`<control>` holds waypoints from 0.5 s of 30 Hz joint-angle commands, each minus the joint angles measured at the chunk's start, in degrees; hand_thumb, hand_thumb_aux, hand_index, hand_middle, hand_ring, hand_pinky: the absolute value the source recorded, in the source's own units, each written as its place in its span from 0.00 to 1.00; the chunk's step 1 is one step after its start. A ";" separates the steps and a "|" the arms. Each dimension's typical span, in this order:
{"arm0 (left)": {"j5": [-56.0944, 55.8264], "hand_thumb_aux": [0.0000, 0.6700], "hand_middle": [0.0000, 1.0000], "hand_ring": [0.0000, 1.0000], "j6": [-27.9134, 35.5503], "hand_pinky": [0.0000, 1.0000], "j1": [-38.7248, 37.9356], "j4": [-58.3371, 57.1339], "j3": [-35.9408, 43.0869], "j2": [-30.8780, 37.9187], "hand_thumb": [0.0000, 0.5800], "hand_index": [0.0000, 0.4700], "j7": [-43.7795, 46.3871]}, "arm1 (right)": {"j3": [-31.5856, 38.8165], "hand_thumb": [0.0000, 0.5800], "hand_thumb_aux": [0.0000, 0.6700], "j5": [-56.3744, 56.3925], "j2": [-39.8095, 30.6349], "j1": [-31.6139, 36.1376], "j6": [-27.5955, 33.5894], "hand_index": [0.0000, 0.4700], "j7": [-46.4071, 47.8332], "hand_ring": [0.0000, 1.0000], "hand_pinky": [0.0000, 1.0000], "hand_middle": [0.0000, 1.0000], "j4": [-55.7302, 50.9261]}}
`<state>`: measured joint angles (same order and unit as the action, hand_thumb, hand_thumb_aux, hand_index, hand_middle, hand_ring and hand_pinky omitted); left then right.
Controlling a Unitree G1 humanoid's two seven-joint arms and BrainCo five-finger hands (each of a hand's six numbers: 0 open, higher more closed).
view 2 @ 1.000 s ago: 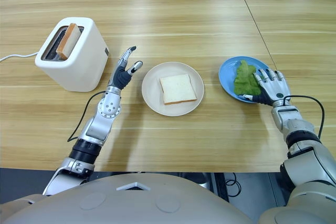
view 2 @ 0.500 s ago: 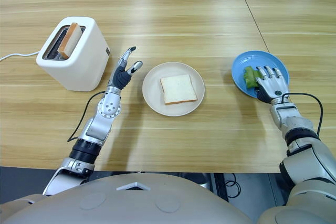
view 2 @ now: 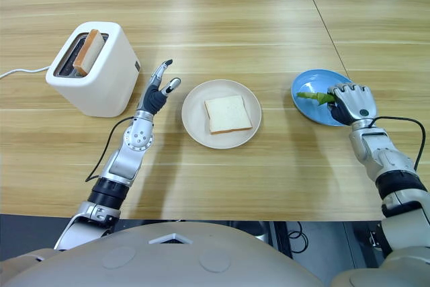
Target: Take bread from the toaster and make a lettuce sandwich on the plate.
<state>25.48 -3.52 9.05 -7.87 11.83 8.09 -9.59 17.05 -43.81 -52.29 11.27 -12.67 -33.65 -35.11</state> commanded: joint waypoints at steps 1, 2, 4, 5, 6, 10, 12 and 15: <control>-0.69 0.00 0.00 0.00 -0.26 0.00 0.45 -0.82 -0.94 0.74 0.00 0.00 0.52 | -3.76 1.00 1.00 0.77 -0.08 -1.92 3.05 0.98 3.76 1.00 1.00 1.00 10.64; -0.74 0.00 0.00 0.00 -0.33 0.00 0.51 -0.89 -1.05 0.81 0.00 0.00 0.51 | -4.41 1.00 1.00 0.73 0.24 -2.10 3.74 0.98 4.67 1.00 1.00 1.00 12.81; -0.86 0.00 0.00 0.00 -0.45 0.00 0.60 -1.04 -1.26 0.94 0.00 0.00 0.43 | -5.04 1.00 1.00 0.35 1.15 -1.58 4.52 0.98 6.01 1.00 1.00 1.00 15.21; -0.98 0.00 0.00 0.00 -0.51 0.00 0.68 -1.16 -1.35 0.97 0.00 0.00 0.40 | -5.19 1.00 1.00 0.17 1.71 -1.14 4.74 0.98 6.54 1.00 1.00 1.00 16.16; -1.09 0.00 0.00 0.00 -0.58 0.00 0.77 -1.29 -1.44 0.98 0.00 0.00 0.40 | -5.28 1.00 1.00 -0.01 2.38 -0.71 5.08 0.98 7.25 1.00 1.00 1.00 17.50; -1.55 0.00 0.00 0.00 -0.94 0.00 1.19 -2.02 -1.74 0.94 0.00 0.00 0.47 | -4.69 1.00 1.00 -1.32 6.18 2.03 6.05 0.98 9.84 1.00 1.00 1.00 21.66; -1.69 0.00 0.00 0.00 -1.11 0.00 1.36 -2.28 -1.86 0.99 0.00 0.00 0.54 | -4.02 1.00 1.00 -2.35 8.40 3.81 6.57 0.98 11.03 1.00 1.00 1.00 23.47; -1.74 0.00 0.00 0.00 -1.37 0.00 1.43 -2.47 -2.08 1.17 0.00 0.00 0.61 | -1.72 1.00 1.00 -4.34 12.94 7.54 7.04 0.98 13.13 1.00 1.00 1.00 24.71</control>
<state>24.16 -4.84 10.33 -9.33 10.03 8.78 -9.43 13.34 -46.76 -40.89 17.50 -5.82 -22.41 -11.74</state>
